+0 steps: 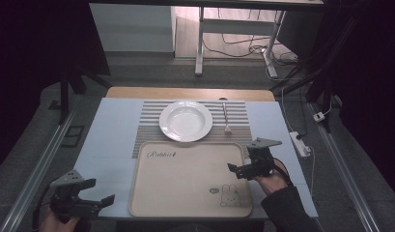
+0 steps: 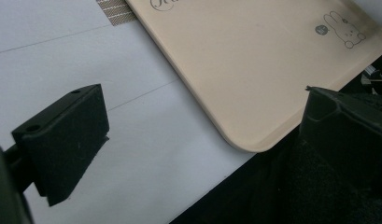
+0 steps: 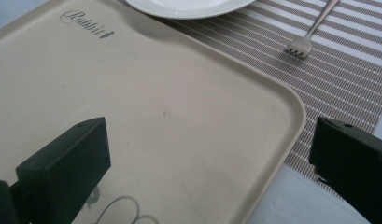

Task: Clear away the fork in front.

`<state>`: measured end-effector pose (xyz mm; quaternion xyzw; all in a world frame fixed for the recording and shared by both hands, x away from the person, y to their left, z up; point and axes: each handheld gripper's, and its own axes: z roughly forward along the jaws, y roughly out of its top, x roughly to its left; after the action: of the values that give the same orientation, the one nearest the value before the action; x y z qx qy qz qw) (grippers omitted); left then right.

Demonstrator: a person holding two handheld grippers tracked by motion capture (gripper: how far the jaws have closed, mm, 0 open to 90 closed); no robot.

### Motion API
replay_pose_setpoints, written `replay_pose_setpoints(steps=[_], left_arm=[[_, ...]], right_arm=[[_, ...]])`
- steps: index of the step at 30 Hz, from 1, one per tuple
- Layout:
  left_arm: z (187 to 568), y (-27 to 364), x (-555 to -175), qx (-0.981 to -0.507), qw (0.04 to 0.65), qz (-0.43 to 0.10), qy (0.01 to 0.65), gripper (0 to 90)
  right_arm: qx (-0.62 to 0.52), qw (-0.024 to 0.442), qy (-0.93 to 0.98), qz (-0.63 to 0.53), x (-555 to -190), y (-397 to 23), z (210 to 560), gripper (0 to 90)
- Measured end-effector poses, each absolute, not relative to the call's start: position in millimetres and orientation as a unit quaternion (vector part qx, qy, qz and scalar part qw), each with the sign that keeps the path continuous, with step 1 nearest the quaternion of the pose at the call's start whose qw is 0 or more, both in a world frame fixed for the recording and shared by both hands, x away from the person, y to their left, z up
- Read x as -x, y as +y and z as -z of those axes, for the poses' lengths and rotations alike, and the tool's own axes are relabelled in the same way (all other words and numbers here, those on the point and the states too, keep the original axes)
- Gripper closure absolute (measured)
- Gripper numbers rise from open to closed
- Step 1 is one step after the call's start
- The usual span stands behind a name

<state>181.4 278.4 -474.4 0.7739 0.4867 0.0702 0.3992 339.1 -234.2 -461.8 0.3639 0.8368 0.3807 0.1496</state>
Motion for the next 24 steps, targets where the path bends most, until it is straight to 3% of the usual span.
replay_pose_setpoints(steps=[24], left_arm=[[474.7, 278.7, -182.0, -0.773, 0.399, -0.068, 0.488, 1.9]], right_arm=[[-0.4, 0.204, 0.844, -0.294, -432.1, -210.9, 484.8, 0.0]])
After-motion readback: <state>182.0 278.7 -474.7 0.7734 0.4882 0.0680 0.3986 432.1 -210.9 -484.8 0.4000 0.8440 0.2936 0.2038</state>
